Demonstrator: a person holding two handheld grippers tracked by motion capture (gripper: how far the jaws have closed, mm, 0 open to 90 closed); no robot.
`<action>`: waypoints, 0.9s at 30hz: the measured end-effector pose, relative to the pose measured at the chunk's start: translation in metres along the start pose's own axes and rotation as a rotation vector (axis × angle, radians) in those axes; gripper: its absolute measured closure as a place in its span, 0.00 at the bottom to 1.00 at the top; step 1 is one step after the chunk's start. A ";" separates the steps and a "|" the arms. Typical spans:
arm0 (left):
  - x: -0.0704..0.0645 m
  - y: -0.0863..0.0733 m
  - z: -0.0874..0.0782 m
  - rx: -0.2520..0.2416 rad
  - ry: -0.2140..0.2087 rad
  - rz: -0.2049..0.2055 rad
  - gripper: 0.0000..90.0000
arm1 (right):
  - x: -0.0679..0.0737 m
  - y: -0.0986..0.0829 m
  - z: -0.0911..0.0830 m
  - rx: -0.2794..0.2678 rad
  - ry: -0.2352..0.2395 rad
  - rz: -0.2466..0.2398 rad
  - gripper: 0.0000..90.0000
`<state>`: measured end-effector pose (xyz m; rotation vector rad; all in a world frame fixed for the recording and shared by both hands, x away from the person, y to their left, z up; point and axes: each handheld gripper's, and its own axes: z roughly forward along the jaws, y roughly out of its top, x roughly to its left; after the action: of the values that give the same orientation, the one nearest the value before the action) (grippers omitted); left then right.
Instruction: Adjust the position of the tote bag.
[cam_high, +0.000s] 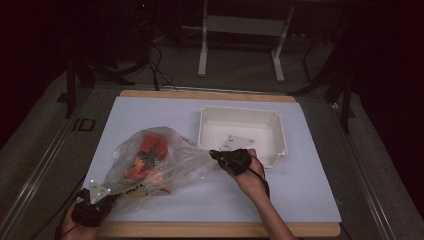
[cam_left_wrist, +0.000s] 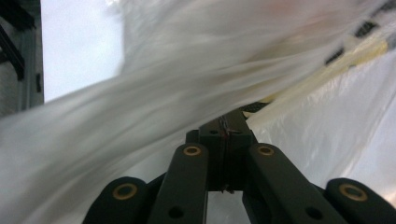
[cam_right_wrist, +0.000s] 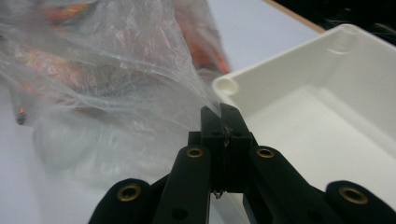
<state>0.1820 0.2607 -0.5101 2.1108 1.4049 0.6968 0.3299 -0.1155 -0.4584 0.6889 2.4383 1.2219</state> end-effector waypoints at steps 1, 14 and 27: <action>-0.003 0.001 -0.002 -0.025 -0.026 0.020 0.90 | 0.002 0.001 0.001 -0.001 0.021 -0.005 1.00; -0.020 0.021 -0.022 -0.123 -0.098 0.106 0.69 | 0.029 0.024 -0.011 -0.093 0.090 -0.077 0.67; -0.029 0.056 -0.015 -0.177 -0.062 0.128 0.66 | 0.051 0.033 -0.010 -0.116 0.195 -0.121 0.81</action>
<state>0.2000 0.2163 -0.4663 2.0773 1.1394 0.7686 0.2918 -0.0764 -0.4298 0.4005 2.4963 1.4274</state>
